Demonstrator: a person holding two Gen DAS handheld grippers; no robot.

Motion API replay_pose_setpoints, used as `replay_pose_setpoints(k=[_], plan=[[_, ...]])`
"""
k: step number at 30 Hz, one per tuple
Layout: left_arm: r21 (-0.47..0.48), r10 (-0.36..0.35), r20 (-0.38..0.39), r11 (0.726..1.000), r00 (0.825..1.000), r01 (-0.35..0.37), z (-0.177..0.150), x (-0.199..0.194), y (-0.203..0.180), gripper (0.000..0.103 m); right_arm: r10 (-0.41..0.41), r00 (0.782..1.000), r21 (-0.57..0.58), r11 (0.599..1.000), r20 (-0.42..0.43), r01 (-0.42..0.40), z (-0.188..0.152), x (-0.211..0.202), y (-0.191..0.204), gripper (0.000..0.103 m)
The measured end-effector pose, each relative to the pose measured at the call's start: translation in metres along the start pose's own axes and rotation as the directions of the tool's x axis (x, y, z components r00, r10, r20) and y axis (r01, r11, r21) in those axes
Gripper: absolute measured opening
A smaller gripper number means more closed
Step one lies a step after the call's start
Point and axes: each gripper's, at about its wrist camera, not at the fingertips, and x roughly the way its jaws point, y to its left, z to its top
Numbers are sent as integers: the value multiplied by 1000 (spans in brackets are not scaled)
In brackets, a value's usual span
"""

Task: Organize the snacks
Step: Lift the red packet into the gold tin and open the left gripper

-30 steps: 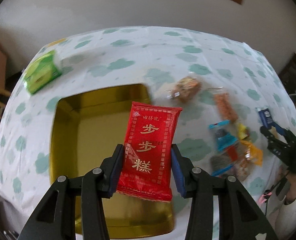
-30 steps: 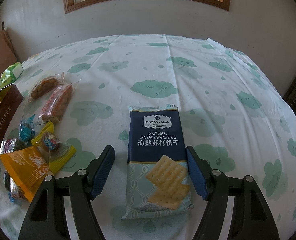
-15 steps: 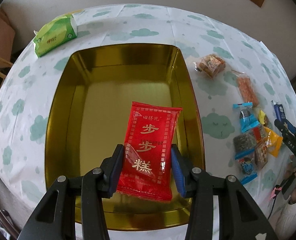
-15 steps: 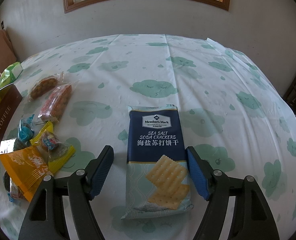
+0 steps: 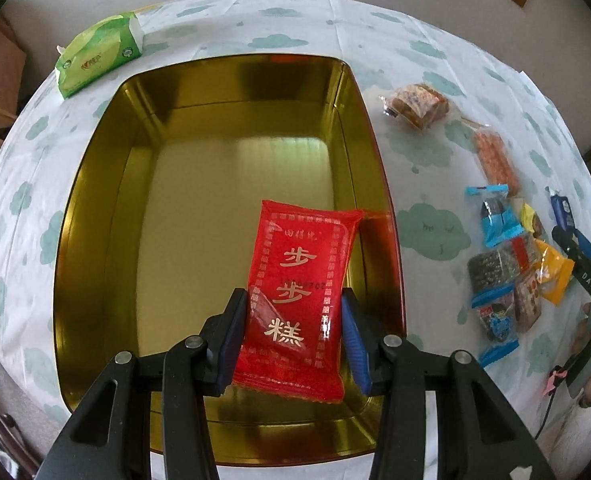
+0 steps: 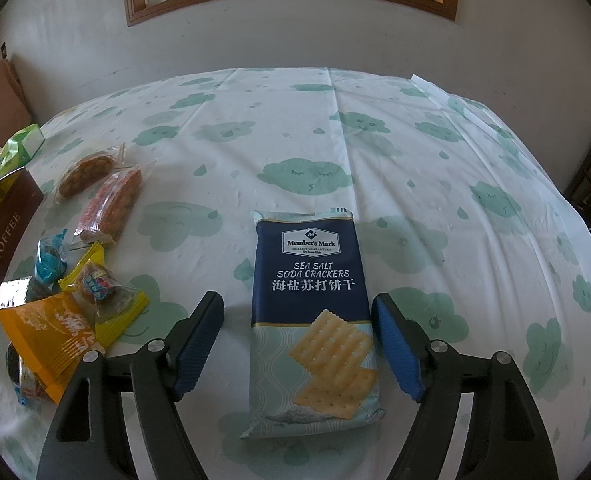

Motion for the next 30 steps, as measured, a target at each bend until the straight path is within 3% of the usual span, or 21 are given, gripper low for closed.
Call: replay_pose_setpoints(k=[17, 30], plan=[[-15, -14, -4, 1000, 1000, 14, -3, 4, 2, 40, -2, 1000, 1, 1000, -1, 2, -2, 0, -2, 82], [-79, 86, -7, 993, 996, -86, -4, 0, 48, 40, -5, 1000, 6, 1000, -6, 5, -3, 2, -8, 85]])
